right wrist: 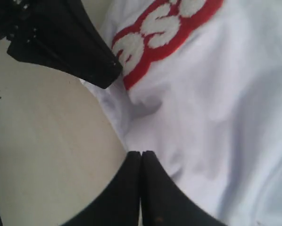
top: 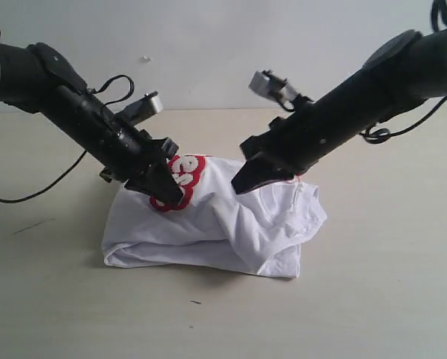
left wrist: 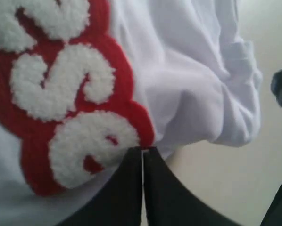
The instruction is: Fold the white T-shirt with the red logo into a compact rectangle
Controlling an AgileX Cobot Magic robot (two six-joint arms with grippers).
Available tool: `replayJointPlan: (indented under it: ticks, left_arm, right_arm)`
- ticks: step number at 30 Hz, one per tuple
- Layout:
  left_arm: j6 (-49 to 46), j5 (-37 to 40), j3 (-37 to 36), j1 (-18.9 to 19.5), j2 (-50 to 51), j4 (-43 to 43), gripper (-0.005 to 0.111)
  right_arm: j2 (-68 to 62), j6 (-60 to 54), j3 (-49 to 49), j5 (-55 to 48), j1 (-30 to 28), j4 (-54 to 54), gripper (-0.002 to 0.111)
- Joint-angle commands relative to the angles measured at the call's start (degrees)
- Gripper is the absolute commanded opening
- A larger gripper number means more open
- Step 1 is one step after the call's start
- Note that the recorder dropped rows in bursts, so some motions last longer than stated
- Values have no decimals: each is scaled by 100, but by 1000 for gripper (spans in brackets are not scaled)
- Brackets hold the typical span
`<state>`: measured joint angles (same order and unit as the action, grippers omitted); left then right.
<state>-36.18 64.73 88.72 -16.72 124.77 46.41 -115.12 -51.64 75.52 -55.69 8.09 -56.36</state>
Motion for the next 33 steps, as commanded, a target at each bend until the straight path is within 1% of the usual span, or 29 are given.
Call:
replayJointPlan:
  ticks: [1, 3, 5, 7, 8, 11, 13, 15, 18, 20, 22, 24, 25, 26, 27, 28, 30, 31, 33]
  left_arm:
    - [479, 315, -11, -23, 416, -1081, 2]
    - [791, 524, -11, -23, 614, -1833, 4]
    - [815, 524, -127, -23, 682, -2234, 8]
    - [800, 524, -280, 18, 682, -2272, 10]
    - [784, 524, -329, 18, 682, -2288, 10]
    - [731, 524, -343, 76, 682, -2231, 10]
    - [309, 524, -343, 193, 592, -1806, 10]
    - [296, 524, -355, 244, 455, -1620, 9]
    - [296, 524, -503, 294, 210, -1855, 9]
    - [344, 524, -611, 312, 210, -1882, 9]
    - [344, 524, -672, 312, 210, -1882, 9]
    - [344, 524, -674, 378, 161, -1718, 9]
    - [344, 524, -674, 427, 101, -1633, 10]
    - [320, 524, -674, 521, -29, -1498, 17]
    - [270, 524, -674, 577, -108, -1372, 22]
    - [112, 524, -674, 692, -287, -1057, 34]
    - [24, 524, -674, 866, -593, -848, 50]
    - [24, 524, -674, 927, -706, -848, 53]
    - [47, 524, -674, 1079, -972, -848, 52]
  right_arm:
    - [-469, -63, 22, 412, 394, -25, 0]
    - [-650, 517, 22, 967, 394, 288, 0]
    - [-713, 1013, 22, 1563, 383, 900, 0]
    - [-739, 1562, 22, 2210, 374, 1550, 0]
    - [-752, 1776, 22, 2310, 374, 1667, 0]
    - [-742, 1714, 42, 2392, 374, 1581, 0]
    - [-642, 1659, 42, 2534, 374, 1608, 0]
    - [-558, 1725, 42, 2818, 374, 1663, 0]
    - [-521, 1876, 42, 3520, 374, 1647, 0]
    - [-577, 1877, 42, 3657, 374, 1661, 0]
    - [-712, 2041, 42, 3657, 350, 1989, 0]
    - [-906, 2581, 42, 3643, 286, 2513, 0]
    - [-983, 3095, 42, 3633, 232, 2967, 0]
    - [-996, 3531, 42, 3670, 170, 3436, 0]
    - [-934, 3695, 42, 3681, 136, 3631, 0]
    - [-774, 3830, 42, 3737, 76, 3946, 0]
    - [-376, 3819, 42, 3832, 20, 4005, 0]
    - [-248, 3819, 42, 3864, 20, 4018, 0]
    - [56, 3819, 42, 3893, 20, 3991, 0]
